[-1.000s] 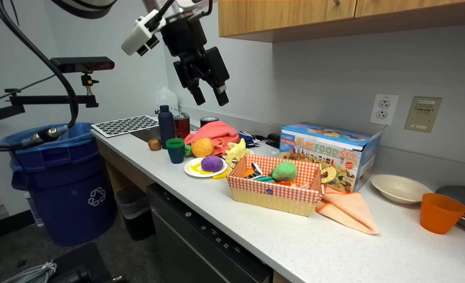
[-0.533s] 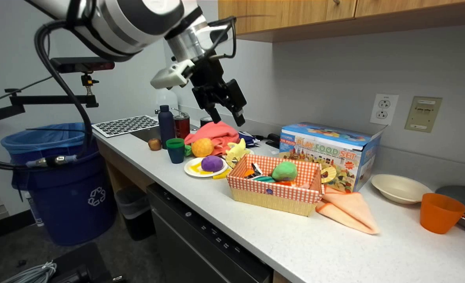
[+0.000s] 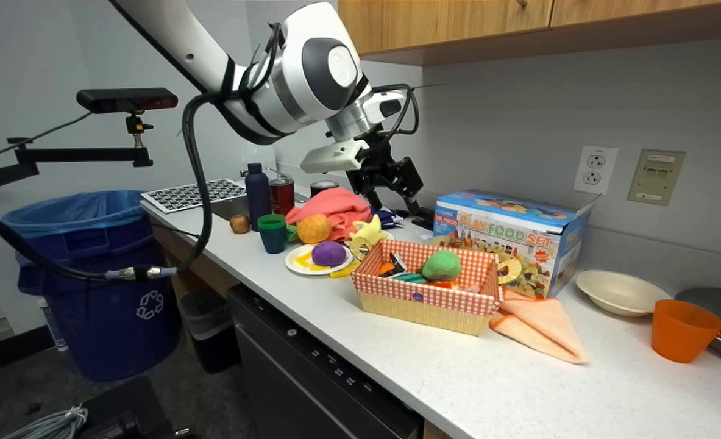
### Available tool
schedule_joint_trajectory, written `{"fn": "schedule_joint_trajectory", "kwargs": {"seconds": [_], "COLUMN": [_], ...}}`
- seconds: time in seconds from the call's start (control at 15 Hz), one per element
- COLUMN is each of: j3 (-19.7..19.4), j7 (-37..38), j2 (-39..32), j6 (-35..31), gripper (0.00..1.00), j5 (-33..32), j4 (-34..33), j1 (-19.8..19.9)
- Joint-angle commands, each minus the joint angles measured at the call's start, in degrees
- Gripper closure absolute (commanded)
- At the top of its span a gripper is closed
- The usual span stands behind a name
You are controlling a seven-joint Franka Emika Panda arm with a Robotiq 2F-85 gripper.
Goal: Remove the green object from the basket
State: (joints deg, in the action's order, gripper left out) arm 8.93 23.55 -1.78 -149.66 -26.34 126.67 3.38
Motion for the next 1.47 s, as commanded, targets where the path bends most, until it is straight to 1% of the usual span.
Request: {"fn": "schedule_joint_trajectory", "kwargs": {"seconds": [0.0,0.27,0.33,0.4,0.6,1.07,1.13,1.4], "j3": [-3.32,-5.55,-6.20,-6.17,-6.54,-6.72,-6.26,-6.25], "j7": [2.10,3.40,5.34,1.59,3.63,3.65,2.13,3.18], "j2": [-5.59,-7.11,-7.02,-6.16,-6.34,-6.36,-6.51,-6.41], "j6": [1.84,5.25,6.80,3.59,5.46,5.57,6.86,9.29], "gripper": [0.00,0.00,0.00,0.00,0.00,0.00,0.00,0.00], "j5": [-3.52,-3.48,-5.15,-1.89,-3.16,-3.18,-1.31,0.26], "j4": [-6.90,-8.64,-9.05,-6.73,-7.47,-7.69,-8.13,-8.32], "j1": [-3.77,-7.25,-8.32,-7.41,-8.60,-8.60,-8.58,-8.91]}}
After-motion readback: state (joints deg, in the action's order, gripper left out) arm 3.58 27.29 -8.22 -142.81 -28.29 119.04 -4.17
